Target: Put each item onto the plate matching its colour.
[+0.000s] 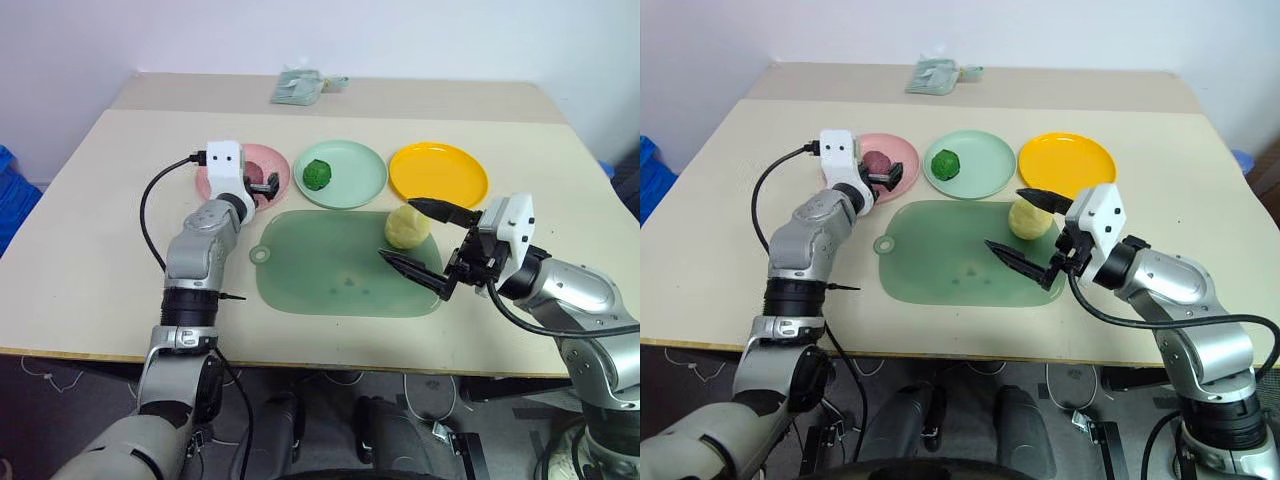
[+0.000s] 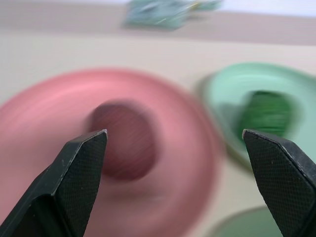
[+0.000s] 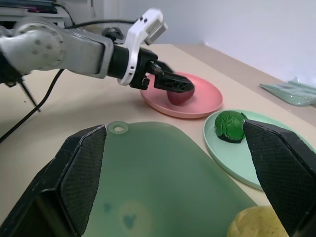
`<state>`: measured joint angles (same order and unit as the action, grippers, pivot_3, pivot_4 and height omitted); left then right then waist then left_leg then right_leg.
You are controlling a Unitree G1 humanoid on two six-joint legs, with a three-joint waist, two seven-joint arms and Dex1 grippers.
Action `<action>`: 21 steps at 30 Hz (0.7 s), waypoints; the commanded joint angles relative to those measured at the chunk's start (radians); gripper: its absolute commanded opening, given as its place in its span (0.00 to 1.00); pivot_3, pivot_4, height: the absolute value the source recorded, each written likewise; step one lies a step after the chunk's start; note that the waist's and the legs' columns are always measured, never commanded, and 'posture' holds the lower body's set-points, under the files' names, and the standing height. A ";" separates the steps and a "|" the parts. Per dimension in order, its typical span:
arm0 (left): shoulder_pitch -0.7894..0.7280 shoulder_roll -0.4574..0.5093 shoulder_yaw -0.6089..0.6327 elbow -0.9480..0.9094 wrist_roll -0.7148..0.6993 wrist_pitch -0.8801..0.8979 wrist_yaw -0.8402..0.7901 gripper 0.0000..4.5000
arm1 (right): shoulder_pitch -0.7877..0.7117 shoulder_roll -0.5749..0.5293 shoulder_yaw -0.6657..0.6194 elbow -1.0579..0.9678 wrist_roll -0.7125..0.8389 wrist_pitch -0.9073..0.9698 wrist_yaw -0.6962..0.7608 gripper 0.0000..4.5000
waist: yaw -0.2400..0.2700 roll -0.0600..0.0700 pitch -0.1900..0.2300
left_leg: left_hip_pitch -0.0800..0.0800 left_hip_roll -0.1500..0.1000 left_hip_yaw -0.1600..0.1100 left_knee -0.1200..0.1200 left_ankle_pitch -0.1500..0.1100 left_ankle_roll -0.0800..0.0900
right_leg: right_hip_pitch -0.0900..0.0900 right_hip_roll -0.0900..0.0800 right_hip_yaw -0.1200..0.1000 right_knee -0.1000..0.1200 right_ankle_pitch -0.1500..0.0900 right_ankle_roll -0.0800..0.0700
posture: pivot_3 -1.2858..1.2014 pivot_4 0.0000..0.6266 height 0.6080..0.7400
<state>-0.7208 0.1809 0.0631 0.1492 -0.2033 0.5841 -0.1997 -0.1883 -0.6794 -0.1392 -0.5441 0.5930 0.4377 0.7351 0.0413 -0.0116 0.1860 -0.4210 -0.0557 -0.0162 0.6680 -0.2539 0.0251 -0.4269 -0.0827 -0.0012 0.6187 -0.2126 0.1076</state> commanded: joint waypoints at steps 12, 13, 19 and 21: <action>0.124 0.174 -0.166 -0.220 -0.133 -0.161 -0.606 0.99 | -0.042 0.040 0.022 0.139 -0.147 -0.021 -0.116 1.00 | -0.022 0.002 -0.001 | 0.001 0.001 0.001 -0.002 0.000 0.000 | -0.001 0.000 0.001 0.000 0.000 -0.001 | 0.52 0.24 1.00; 0.140 0.201 -0.160 -0.237 -0.156 -0.151 -0.648 0.99 | -0.055 0.050 0.032 0.163 -0.164 -0.031 -0.121 1.00 | -0.026 0.002 -0.001 | 0.001 0.001 0.001 -0.002 0.000 0.000 | -0.001 0.000 0.001 0.000 -0.001 -0.001 | 0.52 0.24 1.00; 0.277 0.378 -0.111 -0.363 -0.264 -0.186 -0.885 0.99 | -0.153 0.111 0.107 0.365 -0.259 -0.105 -0.103 1.00 | -0.034 0.003 -0.001 | 0.001 0.001 0.001 -0.003 0.000 0.000 | -0.001 0.000 0.001 0.000 -0.002 -0.003 | 0.52 0.24 1.00; 0.309 0.408 -0.084 -0.399 -0.301 -0.164 -0.895 0.99 | -0.178 0.128 0.128 0.423 -0.261 -0.117 -0.071 1.00 | -0.030 0.003 -0.001 | 0.001 0.001 0.001 -0.003 0.000 0.000 | -0.002 0.000 0.001 0.000 -0.002 -0.004 | 0.52 0.24 1.00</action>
<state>-0.4155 0.5750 -0.0596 -0.1935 -0.4599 0.4246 -1.0765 -0.3402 -0.5626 -0.0172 -0.1373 0.3348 0.3516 0.6387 0.0115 -0.0090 0.1852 -0.4202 -0.0550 -0.0154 0.6650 -0.2535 0.0247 -0.4285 -0.0829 0.0000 0.6184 -0.2148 0.1035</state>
